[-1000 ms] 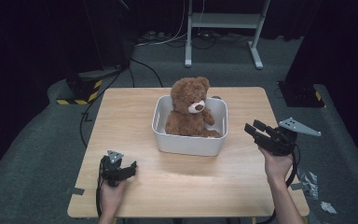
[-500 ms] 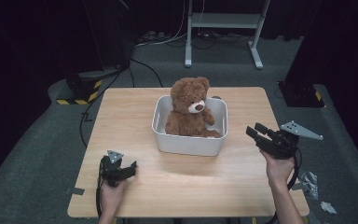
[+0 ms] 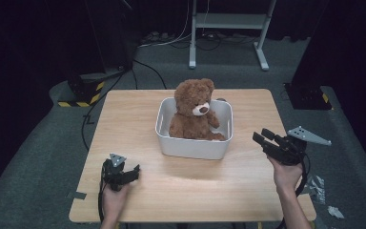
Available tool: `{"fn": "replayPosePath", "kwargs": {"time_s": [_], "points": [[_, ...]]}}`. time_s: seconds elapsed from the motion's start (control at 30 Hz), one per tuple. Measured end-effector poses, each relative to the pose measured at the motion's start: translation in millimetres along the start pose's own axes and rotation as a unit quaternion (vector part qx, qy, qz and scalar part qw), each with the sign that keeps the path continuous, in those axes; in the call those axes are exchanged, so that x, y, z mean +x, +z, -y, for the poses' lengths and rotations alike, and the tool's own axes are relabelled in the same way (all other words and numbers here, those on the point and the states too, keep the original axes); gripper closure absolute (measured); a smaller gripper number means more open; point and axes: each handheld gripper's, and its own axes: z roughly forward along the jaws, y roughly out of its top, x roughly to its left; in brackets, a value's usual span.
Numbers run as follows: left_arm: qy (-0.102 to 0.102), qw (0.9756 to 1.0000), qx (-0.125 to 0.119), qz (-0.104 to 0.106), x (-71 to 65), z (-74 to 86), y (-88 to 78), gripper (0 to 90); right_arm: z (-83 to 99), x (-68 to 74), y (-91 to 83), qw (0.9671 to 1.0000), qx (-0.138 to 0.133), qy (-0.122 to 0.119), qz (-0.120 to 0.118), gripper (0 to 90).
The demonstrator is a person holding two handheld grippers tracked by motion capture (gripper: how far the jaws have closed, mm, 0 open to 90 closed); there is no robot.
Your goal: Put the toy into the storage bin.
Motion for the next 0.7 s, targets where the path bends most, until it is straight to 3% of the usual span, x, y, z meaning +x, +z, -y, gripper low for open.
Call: {"fn": "replayPosePath", "kwargs": {"time_s": [0.7], "points": [[0.000,1.0000,0.000,-0.001,0.0,0.0,0.0,22.1,19.4,-3.5,0.2,0.9998,0.008,0.016,0.004,52.0]]}}
